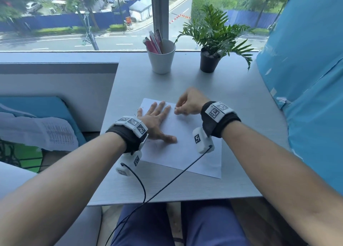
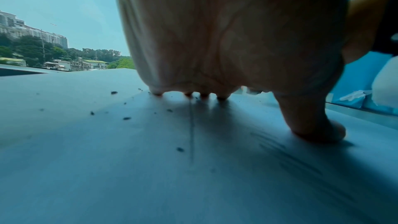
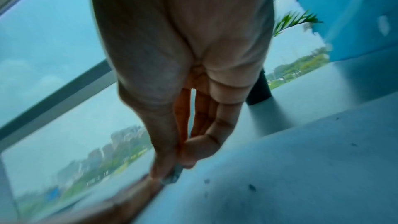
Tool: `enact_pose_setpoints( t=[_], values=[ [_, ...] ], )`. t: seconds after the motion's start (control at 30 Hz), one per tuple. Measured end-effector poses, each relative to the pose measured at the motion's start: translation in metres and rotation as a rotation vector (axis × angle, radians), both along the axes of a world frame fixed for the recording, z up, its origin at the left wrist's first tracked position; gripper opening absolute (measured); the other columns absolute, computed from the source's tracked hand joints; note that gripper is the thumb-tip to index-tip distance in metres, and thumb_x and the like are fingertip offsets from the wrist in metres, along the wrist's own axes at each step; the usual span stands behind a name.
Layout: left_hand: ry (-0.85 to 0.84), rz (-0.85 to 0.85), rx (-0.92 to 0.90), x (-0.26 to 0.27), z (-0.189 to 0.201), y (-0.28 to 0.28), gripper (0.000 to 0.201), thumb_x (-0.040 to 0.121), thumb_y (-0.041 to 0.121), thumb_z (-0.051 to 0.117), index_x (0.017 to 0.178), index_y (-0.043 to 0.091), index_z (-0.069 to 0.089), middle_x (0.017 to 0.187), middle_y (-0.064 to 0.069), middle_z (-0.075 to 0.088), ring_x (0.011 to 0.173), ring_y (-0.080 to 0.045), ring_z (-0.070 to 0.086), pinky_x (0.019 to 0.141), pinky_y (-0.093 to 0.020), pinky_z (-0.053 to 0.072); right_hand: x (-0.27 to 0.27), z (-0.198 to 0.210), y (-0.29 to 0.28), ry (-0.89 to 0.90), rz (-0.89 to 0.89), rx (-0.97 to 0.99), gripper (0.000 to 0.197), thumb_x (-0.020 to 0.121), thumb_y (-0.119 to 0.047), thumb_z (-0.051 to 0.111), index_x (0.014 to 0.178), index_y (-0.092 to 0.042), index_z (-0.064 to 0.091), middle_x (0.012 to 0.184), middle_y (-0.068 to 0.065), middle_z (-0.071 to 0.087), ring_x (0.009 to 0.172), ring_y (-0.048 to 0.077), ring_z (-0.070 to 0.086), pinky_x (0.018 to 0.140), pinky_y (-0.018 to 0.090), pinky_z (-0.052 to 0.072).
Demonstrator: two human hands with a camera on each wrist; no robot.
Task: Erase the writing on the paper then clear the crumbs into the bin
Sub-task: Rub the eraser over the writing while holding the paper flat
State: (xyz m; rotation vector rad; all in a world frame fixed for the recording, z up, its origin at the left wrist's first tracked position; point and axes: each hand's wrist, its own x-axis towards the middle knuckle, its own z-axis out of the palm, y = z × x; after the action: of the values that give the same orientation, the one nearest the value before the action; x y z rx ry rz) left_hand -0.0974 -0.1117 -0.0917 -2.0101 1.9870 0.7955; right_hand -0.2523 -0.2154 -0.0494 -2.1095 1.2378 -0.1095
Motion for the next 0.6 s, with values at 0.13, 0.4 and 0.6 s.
enact_pose_setpoints(
  t=[0.13, 0.4, 0.6],
  values=[
    [-0.039, -0.008, -0.033, 0.001, 0.002, 0.004, 0.13, 0.066, 0.093, 0.045, 0.154, 0.025, -0.022, 0.16, 0.007, -0.03, 0.147, -0.014, -0.026, 0.119, -0.051, -0.014, -0.031, 0.006, -0.003, 0.11, 0.0, 0.1, 0.008, 0.076, -0.013, 0.081, 0.077, -0.01, 0.075, 0.057, 0.002, 0.066, 0.05, 0.011, 0.06, 0.057, 0.025, 0.058],
    [-0.318, -0.1, -0.202, -0.027, 0.011, 0.024, 0.116, 0.078, 0.09, 0.014, 0.155, 0.009, -0.016, 0.163, -0.009, -0.019, 0.15, -0.024, -0.018, 0.119, -0.052, -0.014, -0.053, -0.008, -0.004, 0.25, 0.044, 0.022, 0.012, 0.074, -0.023, 0.081, 0.084, -0.019, 0.075, 0.082, -0.001, 0.073, 0.058, 0.006, 0.058, 0.065, 0.022, 0.049],
    [0.013, -0.579, -0.102, -0.029, -0.001, 0.037, 0.087, 0.089, 0.075, 0.019, 0.154, 0.031, -0.018, 0.161, 0.008, -0.025, 0.148, -0.012, -0.022, 0.12, -0.04, -0.012, -0.053, -0.009, -0.005, 0.238, 0.071, 0.018, 0.011, 0.075, -0.02, 0.08, 0.084, -0.02, 0.074, 0.074, -0.003, 0.07, 0.054, 0.004, 0.056, 0.055, 0.017, 0.044]
  ],
)
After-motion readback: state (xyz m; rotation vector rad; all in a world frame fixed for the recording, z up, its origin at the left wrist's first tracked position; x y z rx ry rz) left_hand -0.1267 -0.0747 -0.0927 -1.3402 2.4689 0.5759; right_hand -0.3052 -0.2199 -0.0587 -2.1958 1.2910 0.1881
